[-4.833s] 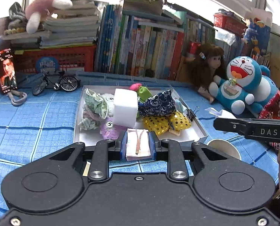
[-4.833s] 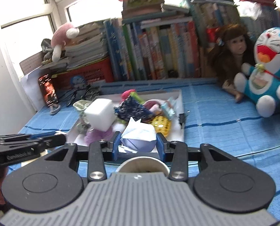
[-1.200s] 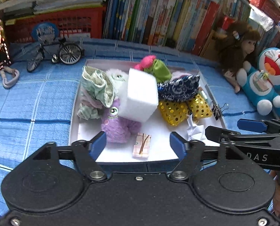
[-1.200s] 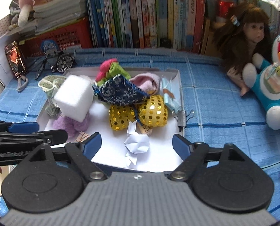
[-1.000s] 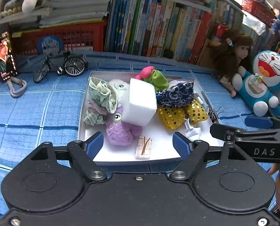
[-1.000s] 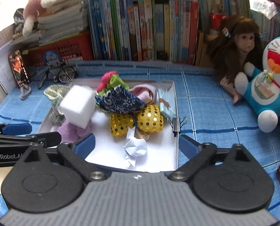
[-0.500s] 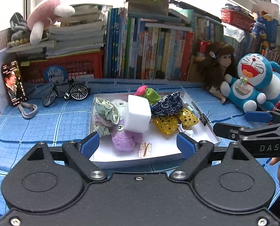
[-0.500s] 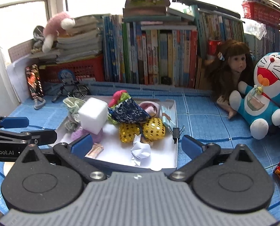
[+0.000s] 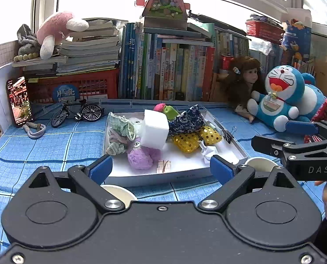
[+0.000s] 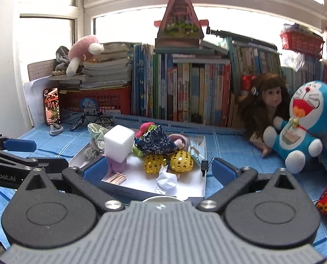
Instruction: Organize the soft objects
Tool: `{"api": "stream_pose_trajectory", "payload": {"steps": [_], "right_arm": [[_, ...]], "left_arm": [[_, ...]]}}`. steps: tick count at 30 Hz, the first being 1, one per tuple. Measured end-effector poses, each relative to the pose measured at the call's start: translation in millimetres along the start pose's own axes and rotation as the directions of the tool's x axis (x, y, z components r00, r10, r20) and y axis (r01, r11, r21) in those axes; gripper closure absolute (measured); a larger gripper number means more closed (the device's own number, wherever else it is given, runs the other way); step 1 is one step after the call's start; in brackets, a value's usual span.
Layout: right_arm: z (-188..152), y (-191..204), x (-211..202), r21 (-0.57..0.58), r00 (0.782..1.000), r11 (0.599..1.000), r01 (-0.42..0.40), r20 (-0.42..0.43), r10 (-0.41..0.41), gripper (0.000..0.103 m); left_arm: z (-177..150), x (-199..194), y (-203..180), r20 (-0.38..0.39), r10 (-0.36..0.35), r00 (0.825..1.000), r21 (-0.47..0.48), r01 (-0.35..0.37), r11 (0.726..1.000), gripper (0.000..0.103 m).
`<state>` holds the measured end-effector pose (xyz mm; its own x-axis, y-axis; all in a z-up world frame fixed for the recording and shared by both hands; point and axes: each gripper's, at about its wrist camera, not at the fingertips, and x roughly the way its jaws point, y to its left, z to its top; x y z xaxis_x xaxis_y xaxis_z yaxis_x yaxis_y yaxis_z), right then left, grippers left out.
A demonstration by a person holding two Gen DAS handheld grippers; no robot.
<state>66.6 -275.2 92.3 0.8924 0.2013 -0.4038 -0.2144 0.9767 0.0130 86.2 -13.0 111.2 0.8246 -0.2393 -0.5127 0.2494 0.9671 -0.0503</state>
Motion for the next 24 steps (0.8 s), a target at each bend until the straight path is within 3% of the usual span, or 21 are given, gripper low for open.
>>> {"api": "stream_pose_trajectory", "payload": {"steps": [24], "right_arm": [[-46.9,18.3,-38.8,0.007,0.990,0.998,0.064,0.127,-0.064,0.000]], "left_arm": [[-59.2,-36.2,2.2,0.085,0.075,0.994,-0.019,-0.073,0.997,0.005]]}}
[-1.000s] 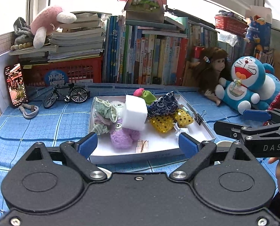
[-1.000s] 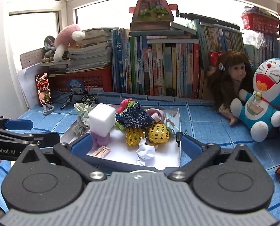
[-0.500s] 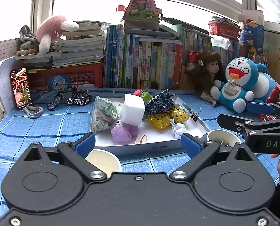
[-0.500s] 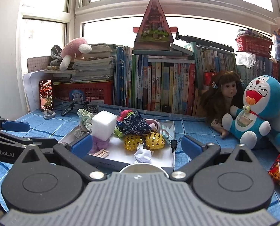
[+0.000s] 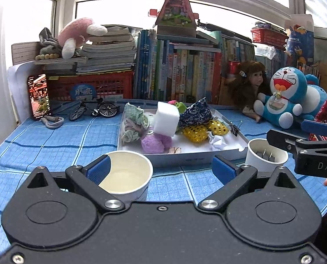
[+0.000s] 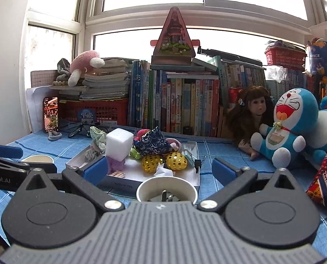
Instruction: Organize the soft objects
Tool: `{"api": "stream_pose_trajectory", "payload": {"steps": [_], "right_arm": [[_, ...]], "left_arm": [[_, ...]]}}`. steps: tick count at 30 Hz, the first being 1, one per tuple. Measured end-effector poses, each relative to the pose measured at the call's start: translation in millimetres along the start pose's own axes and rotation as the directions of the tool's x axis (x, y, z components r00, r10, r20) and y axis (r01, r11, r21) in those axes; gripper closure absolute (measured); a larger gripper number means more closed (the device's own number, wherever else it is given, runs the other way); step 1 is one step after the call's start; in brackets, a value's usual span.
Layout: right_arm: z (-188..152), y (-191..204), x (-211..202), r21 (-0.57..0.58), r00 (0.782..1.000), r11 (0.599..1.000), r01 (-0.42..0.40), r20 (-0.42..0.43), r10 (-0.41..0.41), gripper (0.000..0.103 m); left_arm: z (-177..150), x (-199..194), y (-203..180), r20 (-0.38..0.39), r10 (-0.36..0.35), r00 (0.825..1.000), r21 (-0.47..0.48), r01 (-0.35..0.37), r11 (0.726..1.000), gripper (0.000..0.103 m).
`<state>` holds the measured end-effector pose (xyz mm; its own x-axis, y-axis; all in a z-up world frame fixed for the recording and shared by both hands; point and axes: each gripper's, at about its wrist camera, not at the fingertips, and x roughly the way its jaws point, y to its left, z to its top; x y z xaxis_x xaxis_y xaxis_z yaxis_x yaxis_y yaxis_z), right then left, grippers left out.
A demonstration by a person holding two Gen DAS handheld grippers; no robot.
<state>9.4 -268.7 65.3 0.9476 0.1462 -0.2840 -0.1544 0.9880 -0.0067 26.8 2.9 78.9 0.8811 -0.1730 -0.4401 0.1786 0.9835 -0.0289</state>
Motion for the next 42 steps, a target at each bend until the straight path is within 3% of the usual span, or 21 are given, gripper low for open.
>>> {"api": "stream_pose_trajectory", "payload": {"steps": [12,23,42], "right_arm": [[-38.7,4.3,-13.7,0.012,0.999,0.999,0.047,0.003,-0.047,0.000],[-75.2,12.0,0.7,0.021,0.993,0.997,0.074,-0.090,-0.072,0.000],[-102.9,22.2,22.4,-0.012,0.980,0.995,0.101,-0.169,-0.102,0.000]], "left_arm": [[-44.5,-7.8,2.6,-0.007,0.085,0.996,-0.034,-0.085,0.996,0.005],[-77.0,9.4,6.5,-0.066,0.153,0.986,-0.033,-0.156,0.987,0.005],[-97.4,36.5,5.4,-0.120,0.172,0.978,-0.033,-0.177,0.984,0.003]]}}
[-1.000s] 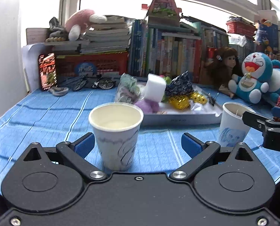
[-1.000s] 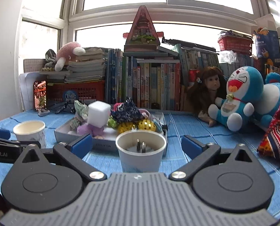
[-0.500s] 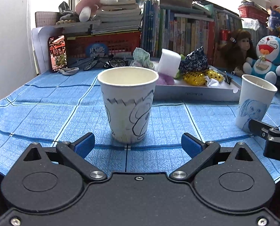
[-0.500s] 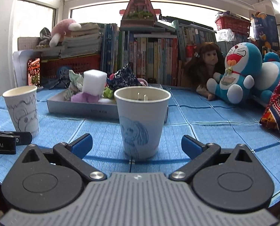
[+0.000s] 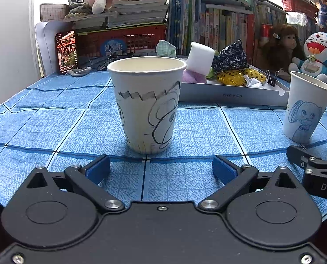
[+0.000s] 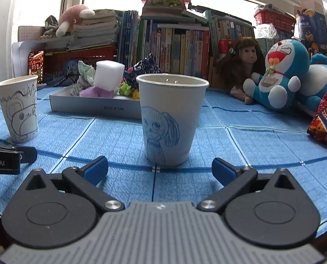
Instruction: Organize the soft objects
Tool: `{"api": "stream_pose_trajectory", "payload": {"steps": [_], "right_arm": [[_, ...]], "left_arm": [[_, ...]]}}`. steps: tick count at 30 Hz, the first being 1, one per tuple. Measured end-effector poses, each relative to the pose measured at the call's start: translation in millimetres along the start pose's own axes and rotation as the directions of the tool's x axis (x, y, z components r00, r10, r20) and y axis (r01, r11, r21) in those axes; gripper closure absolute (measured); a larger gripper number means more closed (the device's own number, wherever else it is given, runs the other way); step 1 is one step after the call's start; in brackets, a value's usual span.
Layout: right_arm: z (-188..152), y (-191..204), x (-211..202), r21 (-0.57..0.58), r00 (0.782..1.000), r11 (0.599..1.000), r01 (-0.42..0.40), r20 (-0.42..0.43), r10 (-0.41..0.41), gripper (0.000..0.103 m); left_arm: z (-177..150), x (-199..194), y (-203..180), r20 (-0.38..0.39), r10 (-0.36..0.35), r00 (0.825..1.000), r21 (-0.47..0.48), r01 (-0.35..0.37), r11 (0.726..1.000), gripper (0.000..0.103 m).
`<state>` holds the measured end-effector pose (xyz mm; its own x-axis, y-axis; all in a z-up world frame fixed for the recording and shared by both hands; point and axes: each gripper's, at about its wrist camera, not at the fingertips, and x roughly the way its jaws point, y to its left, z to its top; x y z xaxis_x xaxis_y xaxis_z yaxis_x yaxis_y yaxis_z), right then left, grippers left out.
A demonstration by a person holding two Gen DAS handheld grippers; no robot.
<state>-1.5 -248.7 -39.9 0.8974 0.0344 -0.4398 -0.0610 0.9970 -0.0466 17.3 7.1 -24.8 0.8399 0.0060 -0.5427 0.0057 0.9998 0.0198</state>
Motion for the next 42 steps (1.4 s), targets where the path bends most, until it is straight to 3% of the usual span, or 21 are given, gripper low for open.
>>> {"api": "stream_pose_trajectory", "payload": {"steps": [42], "right_arm": [[-7.1,3.5,3.2,0.030,1.000,0.999,0.017,0.001,-0.017,0.000]], "left_arm": [[-1.3,4.1,0.4,0.001,0.001,1.000,0.005,-0.001,1.000,0.000]]}}
